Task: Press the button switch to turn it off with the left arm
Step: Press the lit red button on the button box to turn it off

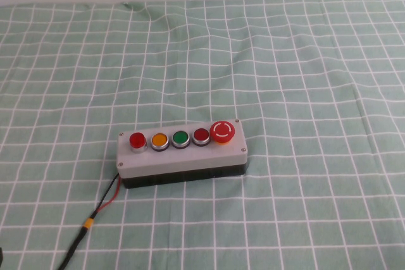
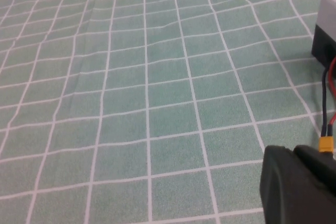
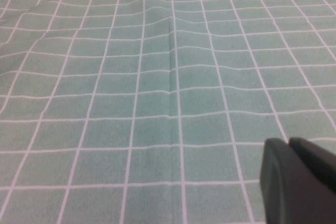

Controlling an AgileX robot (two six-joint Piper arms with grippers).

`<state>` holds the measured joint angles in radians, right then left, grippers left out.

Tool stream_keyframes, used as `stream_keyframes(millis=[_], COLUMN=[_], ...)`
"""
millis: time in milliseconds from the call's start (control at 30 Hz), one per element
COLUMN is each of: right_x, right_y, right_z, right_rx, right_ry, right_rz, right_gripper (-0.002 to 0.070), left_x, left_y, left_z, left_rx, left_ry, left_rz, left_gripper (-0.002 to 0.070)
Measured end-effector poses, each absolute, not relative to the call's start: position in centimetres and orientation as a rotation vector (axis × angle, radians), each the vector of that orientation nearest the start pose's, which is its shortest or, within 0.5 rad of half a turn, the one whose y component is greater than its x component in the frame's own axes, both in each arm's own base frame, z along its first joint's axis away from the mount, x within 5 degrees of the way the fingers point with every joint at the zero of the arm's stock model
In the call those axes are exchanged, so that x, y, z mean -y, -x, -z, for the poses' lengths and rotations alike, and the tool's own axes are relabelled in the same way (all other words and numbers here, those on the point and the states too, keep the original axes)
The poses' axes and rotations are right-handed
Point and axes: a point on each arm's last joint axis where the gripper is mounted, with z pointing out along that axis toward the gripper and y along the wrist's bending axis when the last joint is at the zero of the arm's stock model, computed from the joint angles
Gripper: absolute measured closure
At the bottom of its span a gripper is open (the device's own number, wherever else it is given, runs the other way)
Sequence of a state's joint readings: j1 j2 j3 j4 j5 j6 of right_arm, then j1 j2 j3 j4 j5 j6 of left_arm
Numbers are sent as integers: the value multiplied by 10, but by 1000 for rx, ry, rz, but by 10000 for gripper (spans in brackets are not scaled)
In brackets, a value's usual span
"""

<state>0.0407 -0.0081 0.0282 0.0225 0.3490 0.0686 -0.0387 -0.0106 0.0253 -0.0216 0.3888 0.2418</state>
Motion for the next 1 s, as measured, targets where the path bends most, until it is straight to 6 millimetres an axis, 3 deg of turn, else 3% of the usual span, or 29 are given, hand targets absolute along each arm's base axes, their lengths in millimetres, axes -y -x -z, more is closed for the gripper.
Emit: stream_keyframes(millis=[1000], right_x=[-3], right_y=[-53], right_z=[-173], right_rx=[-1853], right_ry=[-40], right_rz=[-98], right_gripper=[694], left_x=[3], left_y=[-52], left_z=[-170], left_rx=[-1875], left_ry=[-235], left_rz=[-97], left_gripper=[677])
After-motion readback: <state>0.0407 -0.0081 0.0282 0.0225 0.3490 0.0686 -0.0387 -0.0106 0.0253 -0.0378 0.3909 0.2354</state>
